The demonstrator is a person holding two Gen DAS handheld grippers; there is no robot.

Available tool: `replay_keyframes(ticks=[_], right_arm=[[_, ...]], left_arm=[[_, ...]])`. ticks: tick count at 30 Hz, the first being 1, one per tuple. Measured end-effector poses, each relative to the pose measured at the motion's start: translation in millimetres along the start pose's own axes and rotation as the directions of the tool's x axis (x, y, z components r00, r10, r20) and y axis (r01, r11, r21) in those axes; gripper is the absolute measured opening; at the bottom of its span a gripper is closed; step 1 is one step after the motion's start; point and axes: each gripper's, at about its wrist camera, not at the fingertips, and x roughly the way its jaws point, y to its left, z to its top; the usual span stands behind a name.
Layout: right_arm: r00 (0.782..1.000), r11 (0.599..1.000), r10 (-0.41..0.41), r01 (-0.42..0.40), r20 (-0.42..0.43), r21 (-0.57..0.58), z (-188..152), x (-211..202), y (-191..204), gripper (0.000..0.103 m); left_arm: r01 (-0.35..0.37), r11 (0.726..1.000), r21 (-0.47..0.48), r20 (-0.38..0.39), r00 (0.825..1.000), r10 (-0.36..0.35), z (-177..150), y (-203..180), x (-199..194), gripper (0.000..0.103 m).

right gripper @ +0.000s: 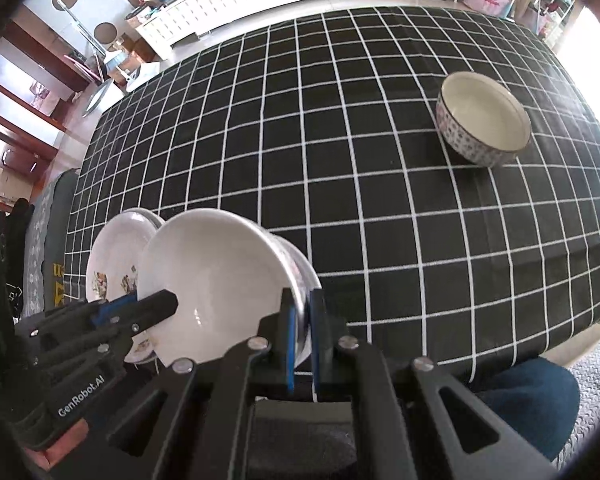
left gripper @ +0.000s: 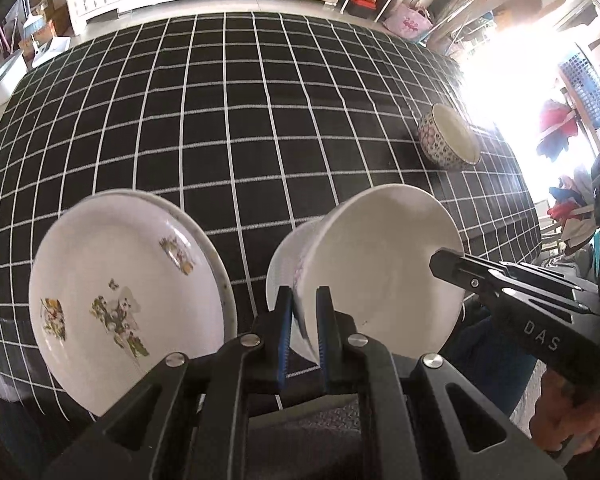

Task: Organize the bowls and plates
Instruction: 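Lower the cream bowl into the plain white bowl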

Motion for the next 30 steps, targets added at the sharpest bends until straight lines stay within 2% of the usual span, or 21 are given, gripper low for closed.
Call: replay_keyframes(ticks=[30], right_arm=[[0.996,1.0,0.004,-0.003,-0.086,0.009,-3,34,-7,0.009]], left_arm=[[-0.012,1.0,-0.028,-0.044,0.999,0.011,-4,1,30,0.009]])
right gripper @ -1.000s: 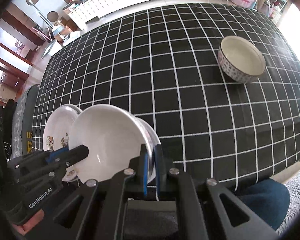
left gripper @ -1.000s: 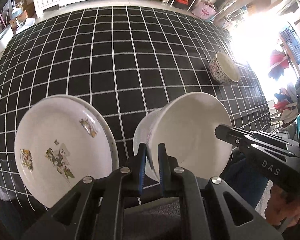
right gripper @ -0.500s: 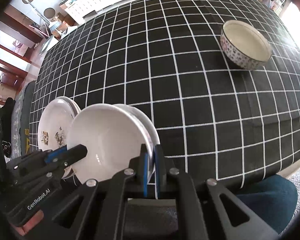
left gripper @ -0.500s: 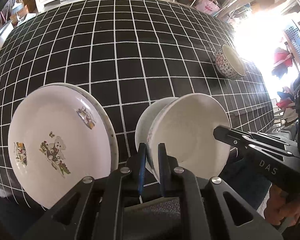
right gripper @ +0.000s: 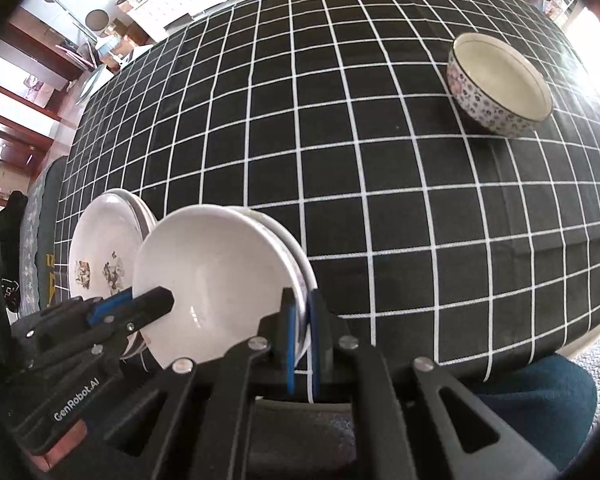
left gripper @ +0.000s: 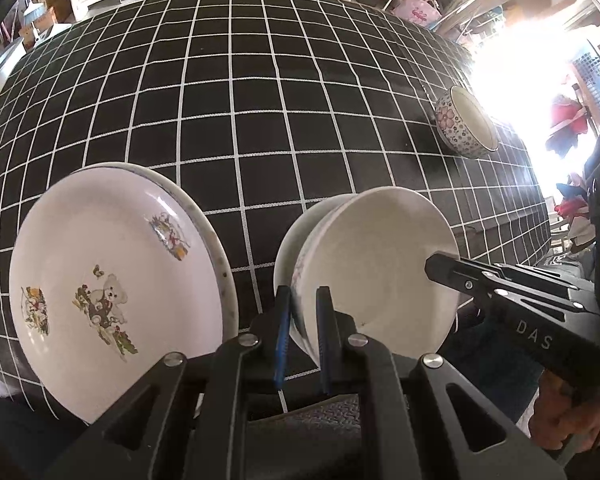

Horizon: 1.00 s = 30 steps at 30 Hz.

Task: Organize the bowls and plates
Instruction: 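Lower the cream bowl into the plain white bowl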

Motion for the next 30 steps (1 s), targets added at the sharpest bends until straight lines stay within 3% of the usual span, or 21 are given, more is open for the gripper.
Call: replay_keyframes(ticks=[13,19,26,30], right_arm=[[1.0,1.0,0.006,-0.006,-0.006,0.005,1,2,-3,0.009],[1.0,0.999,-0.028,0.028,0.01,-0.023,0,2,0,0.009],[0.999,1.0,-0.019,0.019,0.03,-0.022,-1,-5,-3,0.011],[0.995,0.999,-0.038,0.042,0.094,-0.032,-1,-23,-6,0.018]], left_arm=[[0.01,1.0,-0.002,-0.002,1.0,-0.01,4,1,9,0.009],[-0.001,1.0,-0.009,0.012,1.0,0.001,3,4,5,0.009],[-0.025,1.0,0.008,0.041,0.999,0.024,1,4,-6,0.014],[-0.05,0.998,0.042,0.089,0.995,0.046,2,-5,-21,0.02]])
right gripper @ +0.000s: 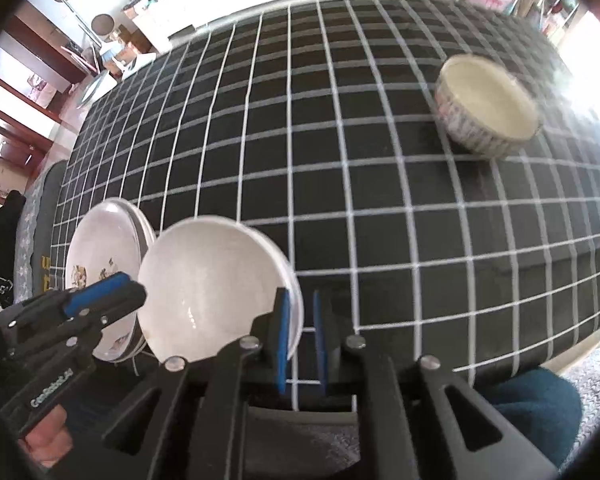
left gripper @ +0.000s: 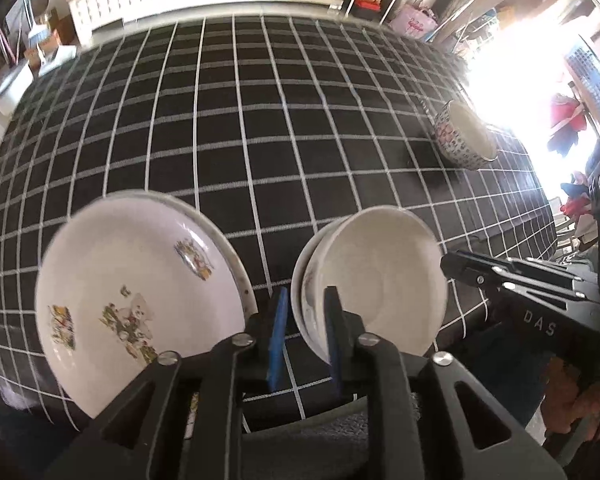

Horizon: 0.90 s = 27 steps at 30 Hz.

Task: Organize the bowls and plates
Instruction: 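Lower the cream bowl into the plain white bowl, then open both tools to release the cream bowl, then move both tools to the blue-patterned bowl and grasp its rim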

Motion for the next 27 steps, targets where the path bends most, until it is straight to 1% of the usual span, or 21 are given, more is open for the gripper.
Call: replay_keyframes(ticks=[2,4,6,7,9,12,15,17,21,23,27], right_arm=[[0.999,1.0,-0.008,0.009,0.033,-0.005,2,-10,-3,0.025],[0.997,1.0,-0.006,0.006,0.072,-0.005,4,-23,-6,0.036],[0.994,1.0,-0.008,0.008,0.106,-0.006,5,-36,-10,0.041],[0.992,1.0,-0.007,0.009,0.125,-0.009,5,-43,-12,0.042],[0.988,1.0,-0.01,0.013,0.152,-0.021,7,-56,-15,0.042],[0.981,0.999,-0.009,0.015,0.196,-0.029,9,-74,-20,0.043],[0.974,1.0,-0.002,0.007,0.228,-0.021,11,-89,-28,0.051],[0.969,1.0,-0.004,0.008,0.249,-0.014,13,-98,-36,0.053],[0.961,1.0,0.005,-0.009,0.276,0.011,17,-109,-50,0.057],[0.959,0.999,0.006,-0.016,0.283,0.032,22,-111,-60,0.059],[0.96,0.996,0.021,-0.043,0.28,0.073,31,-111,-79,0.06]], left_arm=[[-0.003,1.0,0.017,0.024,1.0,0.003,2,-6,-9,0.021],[-0.006,0.999,0.037,0.05,0.999,0.005,6,-14,-19,0.021],[-0.007,0.999,0.052,0.071,0.997,0.003,8,-20,-26,0.025],[-0.006,0.998,0.058,0.081,0.997,0.001,11,-24,-30,0.027],[0.001,0.997,0.077,0.096,0.995,-0.009,14,-34,-38,0.027],[0.006,0.994,0.11,0.122,0.992,-0.019,20,-51,-49,0.031],[0.006,0.99,0.137,0.146,0.989,-0.026,27,-66,-60,0.031],[0.004,0.989,0.149,0.162,0.986,-0.029,32,-76,-66,0.032],[0.007,0.985,0.173,0.184,0.982,-0.039,44,-96,-73,0.034],[0.016,0.985,0.173,0.191,0.98,-0.05,53,-104,-74,0.037],[0.017,0.984,0.176,0.195,0.979,-0.052,67,-119,-71,0.038]])
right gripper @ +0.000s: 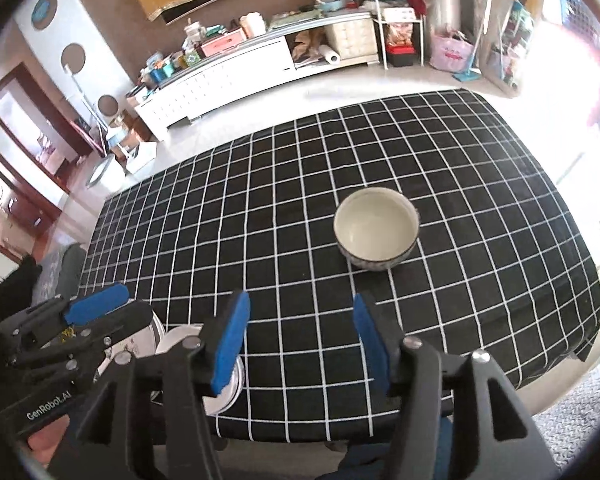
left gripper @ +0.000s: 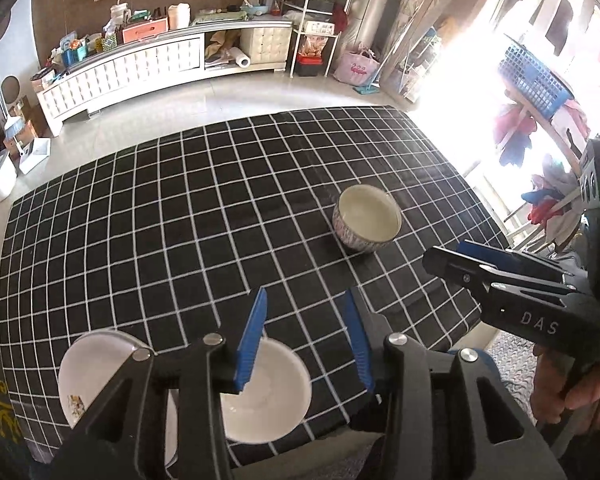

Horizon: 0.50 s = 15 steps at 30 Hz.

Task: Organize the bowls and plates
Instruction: 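Move both tools to the blue-patterned bowl and grasp its rim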

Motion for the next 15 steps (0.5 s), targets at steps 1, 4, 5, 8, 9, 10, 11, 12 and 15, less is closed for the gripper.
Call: replay_keyframes(ticks=[1,4,5,8,9,10,11,12,15], right_arm=[[1.0,1.0,0.001,-0.001,-0.002,0.002,3,1,-4,0.061],[1.0,1.0,-0.006,0.006,-0.008,0.017,11,5,-16,0.064],[1.0,1.0,-0.005,0.005,-0.01,0.025,14,6,-20,0.064],[1.0,0.999,-0.003,0.005,-0.03,0.053,23,13,-34,0.065],[0.999,0.998,-0.006,0.008,-0.036,0.058,26,15,-38,0.065],[0.999,0.998,-0.005,0.008,-0.04,0.06,28,16,-41,0.065],[0.999,0.998,-0.004,0.006,-0.044,0.062,31,17,-44,0.065],[0.999,0.998,-0.009,0.012,-0.048,0.063,35,18,-49,0.065],[0.998,0.998,-0.03,0.033,-0.051,0.06,42,25,-59,0.065]], left_arm=[[0.005,1.0,0.005,-0.003,1.0,-0.005,4,-3,2,0.038],[0.009,1.0,0.013,-0.004,1.0,-0.009,14,-12,11,0.041],[0.008,1.0,0.013,-0.006,1.0,-0.008,18,-15,14,0.042],[0.015,1.0,0.009,-0.03,0.999,-0.015,28,-22,28,0.042],[0.017,1.0,0.009,-0.038,0.999,-0.017,31,-25,33,0.042],[0.017,1.0,0.011,-0.044,0.999,-0.017,35,-27,37,0.042],[0.019,1.0,0.013,-0.051,0.999,-0.018,38,-30,42,0.042],[0.021,1.0,0.012,-0.058,0.998,-0.02,42,-32,47,0.042],[0.039,0.999,0.009,-0.079,0.996,-0.038,55,-36,63,0.042]])
